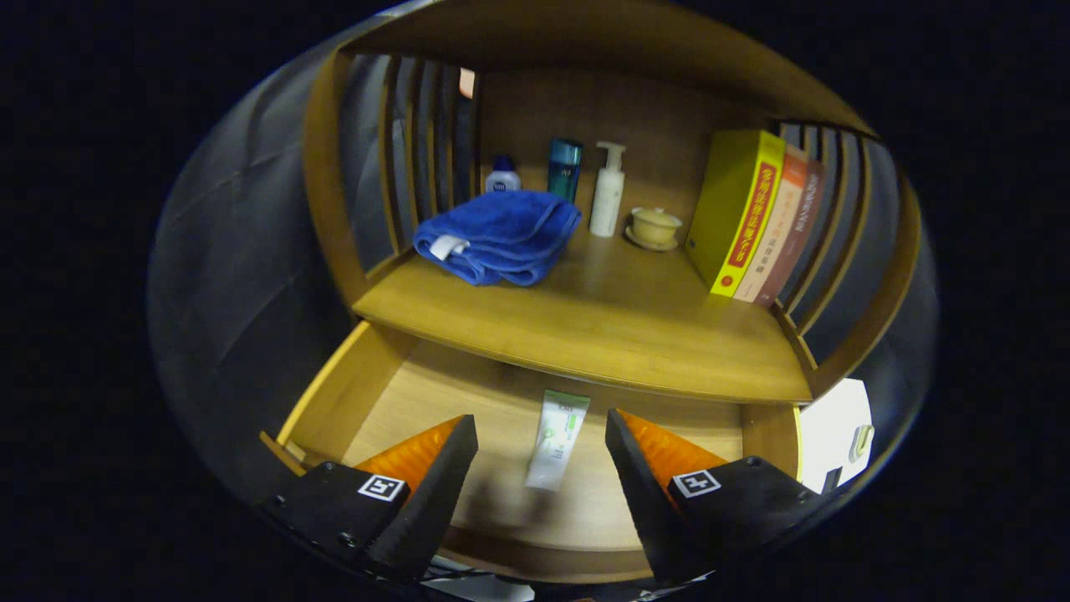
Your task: Pull open the drawer, take out the items inside it, and place them on the countertop above the cabinet.
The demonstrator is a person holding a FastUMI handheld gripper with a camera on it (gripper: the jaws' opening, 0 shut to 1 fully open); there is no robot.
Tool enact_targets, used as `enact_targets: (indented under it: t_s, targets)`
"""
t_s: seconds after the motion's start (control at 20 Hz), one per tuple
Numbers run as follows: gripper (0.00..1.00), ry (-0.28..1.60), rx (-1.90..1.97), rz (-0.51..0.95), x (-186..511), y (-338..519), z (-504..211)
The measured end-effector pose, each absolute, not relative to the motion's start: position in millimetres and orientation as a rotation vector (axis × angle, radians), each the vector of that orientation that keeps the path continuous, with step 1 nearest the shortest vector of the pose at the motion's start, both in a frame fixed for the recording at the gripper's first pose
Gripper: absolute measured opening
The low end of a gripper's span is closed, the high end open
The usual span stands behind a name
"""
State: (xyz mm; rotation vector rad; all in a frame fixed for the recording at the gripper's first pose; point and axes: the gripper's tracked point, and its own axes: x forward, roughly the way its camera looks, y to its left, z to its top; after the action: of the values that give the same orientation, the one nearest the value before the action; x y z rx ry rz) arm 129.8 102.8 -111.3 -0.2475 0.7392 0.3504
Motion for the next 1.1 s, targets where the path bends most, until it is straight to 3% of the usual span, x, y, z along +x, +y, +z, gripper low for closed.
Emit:
enact_targets:
  t_s: [0.35,0.65,0.8,0.95,1.0,1.1]
  targets:
    - [1.00,1.089,-0.221,0.275,152,91,-200]
    - [0.99,1.216,-0.172,0.228,163,98,-239]
    - [0.76,1.277,-0.156,0.222,165,105,-248]
    - [0.66,1.282,-0.163,0.218,176,111,-238]
    - [0.56,1.282,-0.160,0.223,179,113,-233]
    - [0.51,1.270,-0.141,0.222,185,116,-217]
